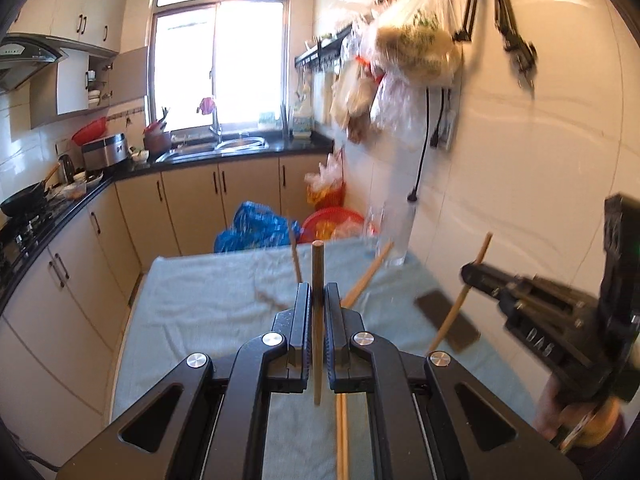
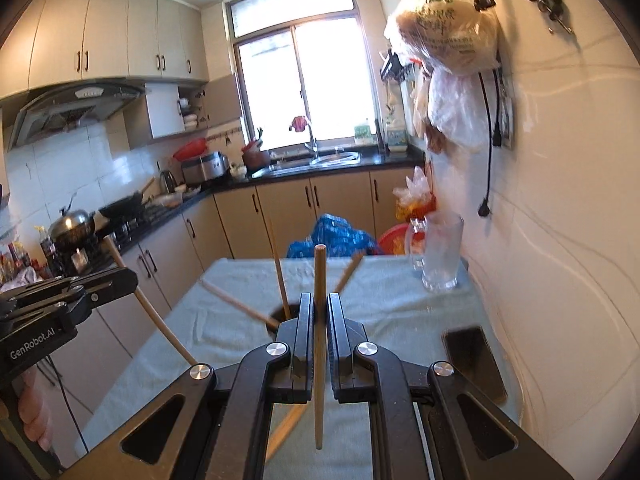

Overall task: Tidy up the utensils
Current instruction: 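Drop the left tool's chopstick into the holder and open while the right tool drops its own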

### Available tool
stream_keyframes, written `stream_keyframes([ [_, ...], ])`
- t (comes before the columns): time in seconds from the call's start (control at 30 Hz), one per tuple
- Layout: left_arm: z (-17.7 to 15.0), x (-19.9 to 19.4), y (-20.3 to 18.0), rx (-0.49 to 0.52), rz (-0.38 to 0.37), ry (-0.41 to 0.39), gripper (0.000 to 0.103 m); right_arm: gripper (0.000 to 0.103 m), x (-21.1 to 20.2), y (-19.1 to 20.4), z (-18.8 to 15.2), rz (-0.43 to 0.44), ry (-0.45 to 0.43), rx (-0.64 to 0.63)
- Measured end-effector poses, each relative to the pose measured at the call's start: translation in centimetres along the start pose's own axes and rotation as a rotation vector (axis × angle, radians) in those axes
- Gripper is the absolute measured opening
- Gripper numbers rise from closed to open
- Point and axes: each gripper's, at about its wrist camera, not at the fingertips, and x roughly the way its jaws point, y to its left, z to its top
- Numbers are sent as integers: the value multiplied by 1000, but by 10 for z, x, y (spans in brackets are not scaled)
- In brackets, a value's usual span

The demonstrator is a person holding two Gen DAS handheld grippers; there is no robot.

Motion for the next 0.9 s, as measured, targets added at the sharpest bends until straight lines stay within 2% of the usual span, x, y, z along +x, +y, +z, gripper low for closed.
stream_keyframes([
  [0.23,53,23,5,-52,-5,-89,6,7,25,10,47,30,-97,33],
  [0.47,75,76,17,-86,15,-89,6,7,70,7,70,17,-145,85],
  [0.57,70,106,21,-89,29,-35,6,7,91,2,64,10,-122,103],
  [0.67,61,129,27,-99,41,19,6,7,118,-5,51,4,-60,121],
  [0.9,52,136,34,-114,38,21,9,8,147,-19,33,6,18,142],
])
